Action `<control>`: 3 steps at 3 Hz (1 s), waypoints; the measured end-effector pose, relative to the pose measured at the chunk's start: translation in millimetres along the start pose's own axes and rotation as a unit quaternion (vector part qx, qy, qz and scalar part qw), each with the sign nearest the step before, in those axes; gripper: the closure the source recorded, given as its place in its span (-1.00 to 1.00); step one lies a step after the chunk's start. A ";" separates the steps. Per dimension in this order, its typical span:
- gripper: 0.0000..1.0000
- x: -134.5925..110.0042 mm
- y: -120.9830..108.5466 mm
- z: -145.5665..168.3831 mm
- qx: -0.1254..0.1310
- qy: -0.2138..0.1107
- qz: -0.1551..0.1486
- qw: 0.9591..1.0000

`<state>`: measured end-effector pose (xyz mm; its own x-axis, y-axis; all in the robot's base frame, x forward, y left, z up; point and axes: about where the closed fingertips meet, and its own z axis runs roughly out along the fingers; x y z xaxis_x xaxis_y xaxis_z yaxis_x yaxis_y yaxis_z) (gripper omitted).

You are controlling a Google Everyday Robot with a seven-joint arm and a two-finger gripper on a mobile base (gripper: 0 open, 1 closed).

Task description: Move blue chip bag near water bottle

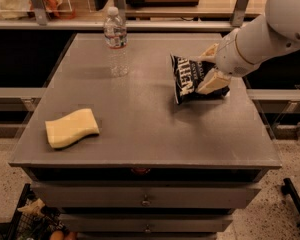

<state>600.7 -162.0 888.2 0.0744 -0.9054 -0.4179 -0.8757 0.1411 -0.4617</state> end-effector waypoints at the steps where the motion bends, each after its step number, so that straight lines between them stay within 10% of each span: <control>1: 0.37 -0.6 -0.1 0.7 -0.003 -0.001 0.000 1.000; 3: 1.00 -12.6 -14.3 -24.1 0.019 0.007 -0.016 1.000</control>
Offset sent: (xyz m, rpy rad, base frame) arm 0.0029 -0.0036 0.0183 -0.0180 -0.0261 -0.0066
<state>600.8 -162.2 919.0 0.0955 -0.9151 -0.3918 -0.8538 0.1270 -0.5049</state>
